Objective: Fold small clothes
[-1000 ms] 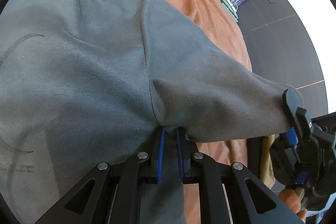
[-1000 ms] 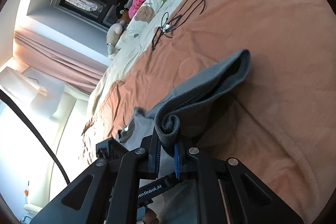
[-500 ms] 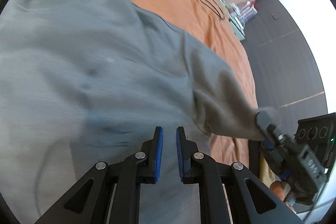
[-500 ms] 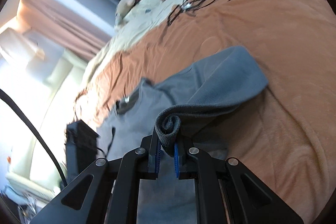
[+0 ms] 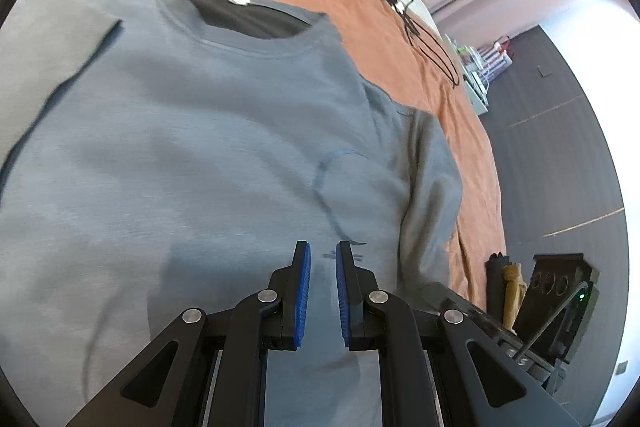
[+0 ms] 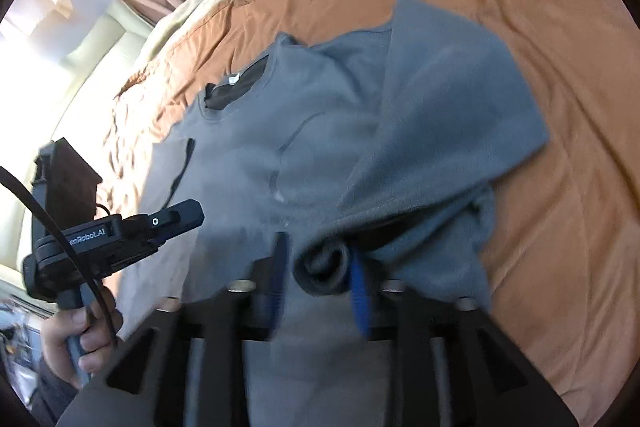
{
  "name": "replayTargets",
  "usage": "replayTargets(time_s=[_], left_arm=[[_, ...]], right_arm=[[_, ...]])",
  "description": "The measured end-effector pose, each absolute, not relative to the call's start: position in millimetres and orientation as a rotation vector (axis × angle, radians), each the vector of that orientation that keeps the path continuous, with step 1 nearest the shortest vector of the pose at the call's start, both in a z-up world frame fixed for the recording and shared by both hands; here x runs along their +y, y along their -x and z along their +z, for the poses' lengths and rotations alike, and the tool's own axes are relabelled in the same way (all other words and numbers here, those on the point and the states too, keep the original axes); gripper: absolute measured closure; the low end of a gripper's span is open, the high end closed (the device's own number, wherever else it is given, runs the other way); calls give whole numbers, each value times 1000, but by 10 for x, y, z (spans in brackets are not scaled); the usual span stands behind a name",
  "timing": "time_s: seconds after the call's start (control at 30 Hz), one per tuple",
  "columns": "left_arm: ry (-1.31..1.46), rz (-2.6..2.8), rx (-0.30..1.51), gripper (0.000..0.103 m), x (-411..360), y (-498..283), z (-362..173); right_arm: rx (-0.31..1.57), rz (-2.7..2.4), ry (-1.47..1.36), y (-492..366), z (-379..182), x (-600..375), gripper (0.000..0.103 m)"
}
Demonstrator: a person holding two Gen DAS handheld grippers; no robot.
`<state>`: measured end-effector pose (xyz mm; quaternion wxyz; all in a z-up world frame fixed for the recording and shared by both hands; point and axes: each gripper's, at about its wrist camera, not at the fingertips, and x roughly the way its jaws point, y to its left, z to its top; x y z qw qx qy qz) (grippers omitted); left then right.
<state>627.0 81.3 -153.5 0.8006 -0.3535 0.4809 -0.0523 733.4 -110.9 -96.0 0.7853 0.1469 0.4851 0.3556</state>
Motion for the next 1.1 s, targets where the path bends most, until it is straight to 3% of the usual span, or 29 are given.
replayTargets(time_s=[0.03,0.07,0.43,0.7,0.9,1.03,1.1], left_arm=[[759,-110,1030,91,828,-6265,-1529],[757,-110,1029,91,838,-6260,-1523],[718,-114,1037,90,858,-6183,-1514],[700,-107,1017,90,879,-6119,-1505],[757,-79,990,90,997,-5999,-1525],[771,-54,974,90,1104,-5899,-1524],[774,-48,974,90,1148,-5859,-1536]], right_arm=[[1033,752,-335,-7343,-943,-1178,44],[1023,735,-352,-7348,-930,-1243,39],[1043,551,-649,-7687,-1229,-1986,39],[1034,558,-771,-7904,-1452,-1959,39],[1035,563,-772,-8095,-1620,-1973,49],[1049,526,-706,-8119,-1631,-1987,87],[1043,524,-684,-8129,-1530,-1964,95]])
